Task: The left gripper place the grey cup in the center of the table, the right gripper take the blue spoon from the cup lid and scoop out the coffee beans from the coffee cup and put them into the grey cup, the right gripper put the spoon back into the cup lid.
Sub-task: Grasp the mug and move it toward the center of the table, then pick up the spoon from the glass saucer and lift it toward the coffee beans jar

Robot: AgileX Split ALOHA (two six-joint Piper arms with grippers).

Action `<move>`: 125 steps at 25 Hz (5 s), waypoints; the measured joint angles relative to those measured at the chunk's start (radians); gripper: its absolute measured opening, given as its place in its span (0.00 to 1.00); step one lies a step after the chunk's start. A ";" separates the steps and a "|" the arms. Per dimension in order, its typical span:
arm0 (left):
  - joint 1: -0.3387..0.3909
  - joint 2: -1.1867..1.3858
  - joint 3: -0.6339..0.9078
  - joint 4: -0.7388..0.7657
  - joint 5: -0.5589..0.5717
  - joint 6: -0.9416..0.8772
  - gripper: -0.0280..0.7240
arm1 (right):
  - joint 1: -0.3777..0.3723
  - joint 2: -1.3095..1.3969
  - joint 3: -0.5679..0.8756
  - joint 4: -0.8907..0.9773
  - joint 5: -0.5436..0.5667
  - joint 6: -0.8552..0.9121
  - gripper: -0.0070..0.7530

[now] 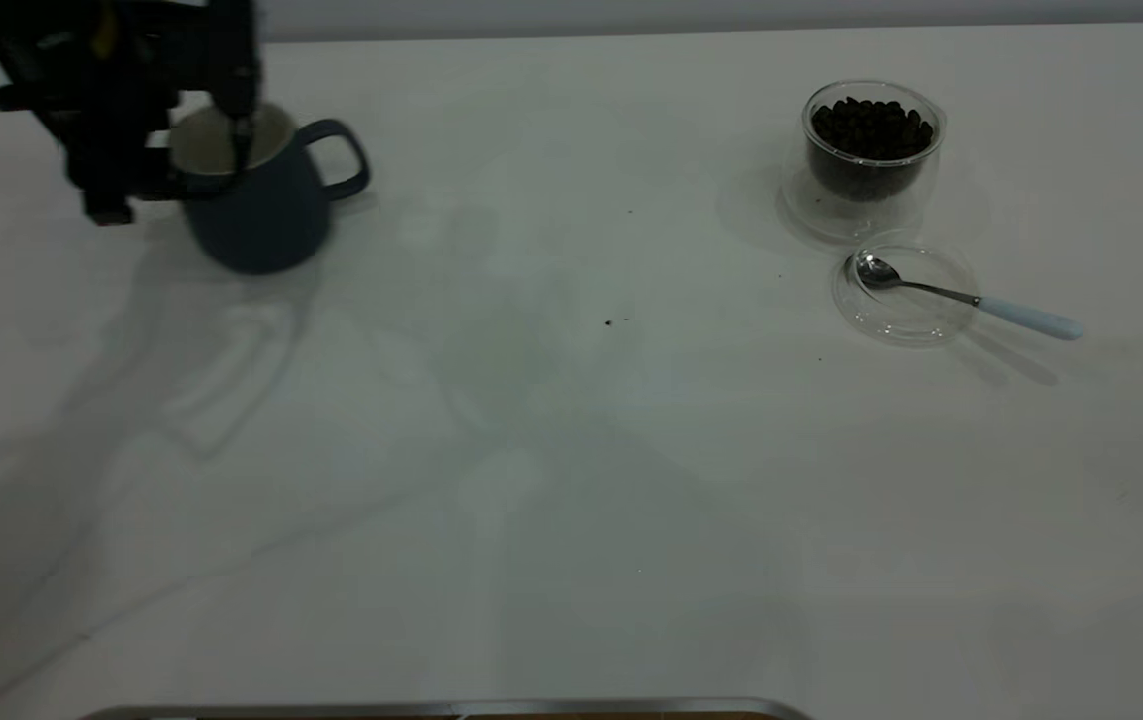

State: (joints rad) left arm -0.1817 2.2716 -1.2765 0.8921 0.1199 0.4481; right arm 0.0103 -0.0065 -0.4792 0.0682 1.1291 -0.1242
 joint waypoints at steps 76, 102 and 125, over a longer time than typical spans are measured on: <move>-0.305 -1.770 0.687 -0.982 1.041 -0.402 0.77 | 0.000 0.000 0.000 -0.001 0.000 0.000 0.67; -0.028 -2.036 0.791 -0.972 0.996 -0.391 0.77 | 0.000 0.000 0.000 -0.001 0.000 0.000 0.67; 0.178 -2.289 0.791 -0.972 1.013 -0.391 0.77 | 0.000 0.000 0.000 -0.001 0.000 0.000 0.67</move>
State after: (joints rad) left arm -0.0035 -0.0178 -0.4859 -0.0795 1.1326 0.0572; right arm 0.0103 -0.0065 -0.4792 0.0674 1.1291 -0.1242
